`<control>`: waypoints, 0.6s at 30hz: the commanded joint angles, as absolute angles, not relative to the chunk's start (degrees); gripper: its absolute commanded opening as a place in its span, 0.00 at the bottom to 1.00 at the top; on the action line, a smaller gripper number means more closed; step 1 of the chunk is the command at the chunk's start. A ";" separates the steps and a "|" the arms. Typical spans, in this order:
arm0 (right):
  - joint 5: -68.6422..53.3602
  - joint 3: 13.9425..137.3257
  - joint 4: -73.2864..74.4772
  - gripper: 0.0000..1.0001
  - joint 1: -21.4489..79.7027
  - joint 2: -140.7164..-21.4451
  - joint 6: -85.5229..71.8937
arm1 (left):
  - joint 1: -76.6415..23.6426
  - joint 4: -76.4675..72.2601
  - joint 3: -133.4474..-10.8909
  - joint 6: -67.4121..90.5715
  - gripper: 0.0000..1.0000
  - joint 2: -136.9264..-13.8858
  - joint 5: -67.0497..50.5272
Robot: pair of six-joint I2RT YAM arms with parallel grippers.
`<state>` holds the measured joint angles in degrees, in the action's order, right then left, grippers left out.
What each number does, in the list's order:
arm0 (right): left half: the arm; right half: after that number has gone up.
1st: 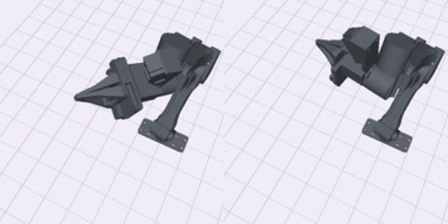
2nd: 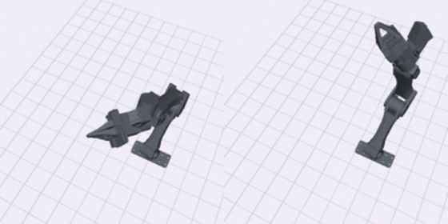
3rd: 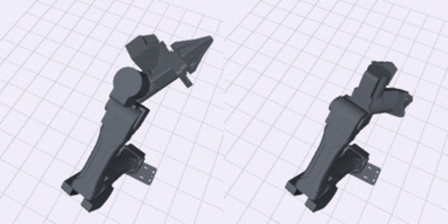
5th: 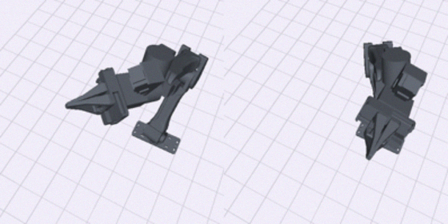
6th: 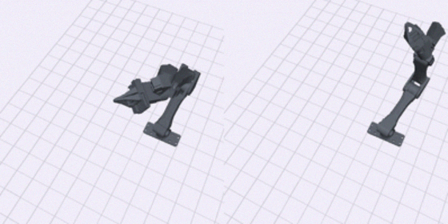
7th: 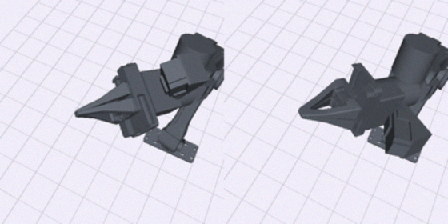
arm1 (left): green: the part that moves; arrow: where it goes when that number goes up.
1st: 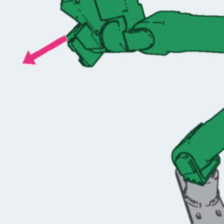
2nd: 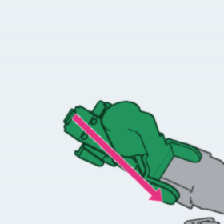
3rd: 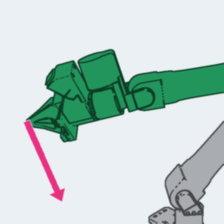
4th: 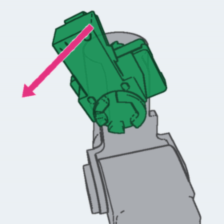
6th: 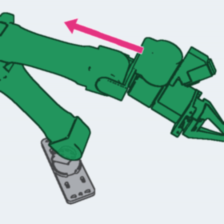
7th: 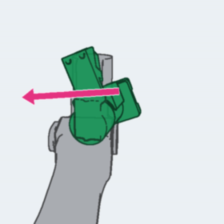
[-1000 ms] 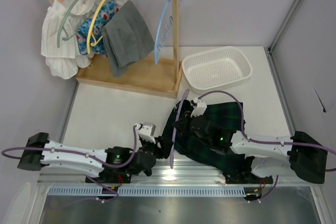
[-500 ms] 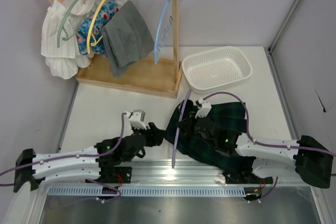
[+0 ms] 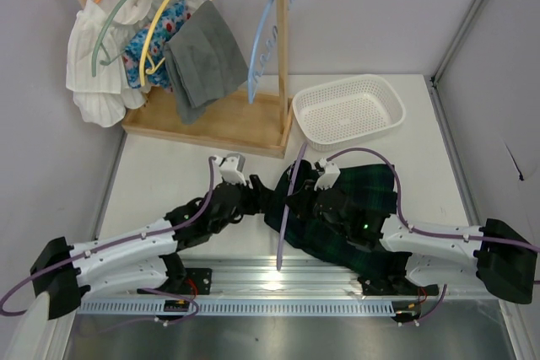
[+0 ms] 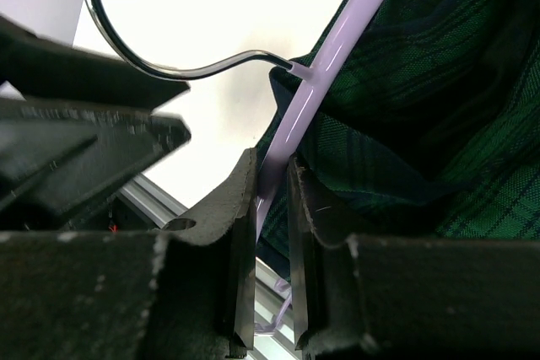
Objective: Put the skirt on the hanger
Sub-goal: Place skirt on hanger
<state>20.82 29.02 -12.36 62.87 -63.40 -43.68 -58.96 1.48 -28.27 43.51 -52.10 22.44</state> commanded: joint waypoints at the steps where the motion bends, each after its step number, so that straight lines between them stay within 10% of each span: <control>1: 22.68 28.57 -12.83 0.00 62.67 -61.79 -39.29 | -56.87 -1.67 -33.30 41.66 0.65 -55.80 17.76; 18: 23.03 27.95 -12.74 0.00 62.75 -60.47 -39.29 | -53.70 0.35 -39.64 40.52 0.58 -69.26 15.30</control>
